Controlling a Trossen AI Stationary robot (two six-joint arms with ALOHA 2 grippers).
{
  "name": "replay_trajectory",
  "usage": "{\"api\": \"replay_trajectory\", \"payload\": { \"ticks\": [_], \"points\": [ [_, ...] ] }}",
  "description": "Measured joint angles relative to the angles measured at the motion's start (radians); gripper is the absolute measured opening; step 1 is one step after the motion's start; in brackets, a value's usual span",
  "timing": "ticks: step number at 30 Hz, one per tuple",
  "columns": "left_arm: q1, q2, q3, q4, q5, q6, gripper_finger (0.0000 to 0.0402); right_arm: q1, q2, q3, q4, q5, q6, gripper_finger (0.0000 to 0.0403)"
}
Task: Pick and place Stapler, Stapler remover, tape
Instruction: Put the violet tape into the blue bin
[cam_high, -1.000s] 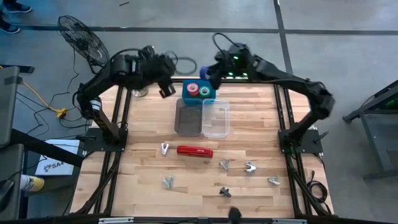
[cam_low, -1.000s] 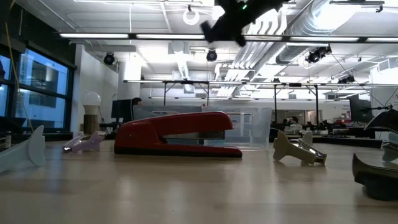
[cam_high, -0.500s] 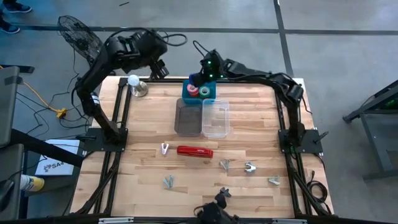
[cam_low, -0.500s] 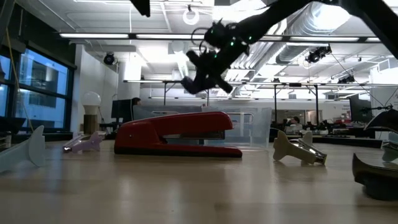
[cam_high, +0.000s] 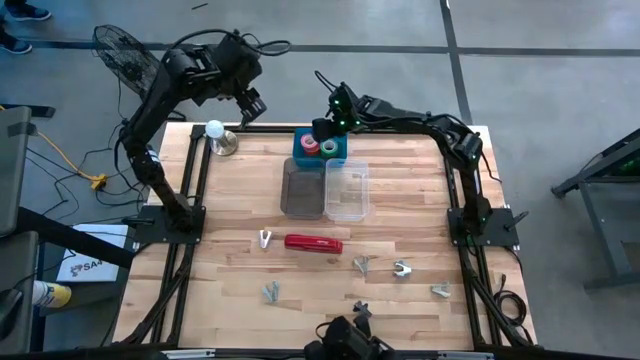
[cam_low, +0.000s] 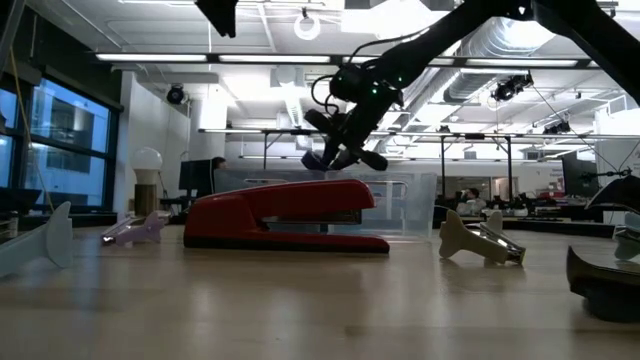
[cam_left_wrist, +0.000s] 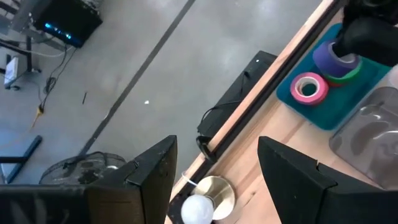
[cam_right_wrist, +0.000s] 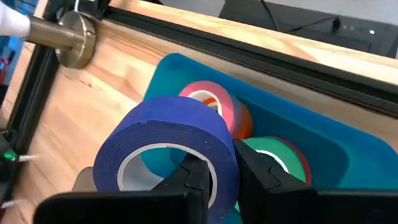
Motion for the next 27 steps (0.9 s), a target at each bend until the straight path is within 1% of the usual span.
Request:
{"api": "replay_trajectory", "payload": {
  "ticks": [7,11,15,22,27],
  "points": [
    [0.056,0.001,0.000,0.000,0.003,0.004,0.0220,0.008,0.000,0.000,-0.030,-0.001,0.006,0.0046],
    [0.084,0.001,0.000,0.000,0.044,0.004,0.0220,0.007,0.000,0.000,-0.022,-0.008,0.004,0.0055],
    [0.102,0.001,0.000,0.000,0.077,0.016,0.0220,0.007,0.000,0.000,-0.023,-0.020,0.000,0.0074],
    [0.100,0.001,0.000,0.001,0.079,0.019,0.0220,0.008,0.000,-0.001,-0.032,-0.064,0.000,0.0121],
    [0.100,0.001,0.000,0.001,0.079,0.026,0.0220,0.007,0.000,-0.001,-0.057,-0.079,-0.017,0.0142]
  ]
}}
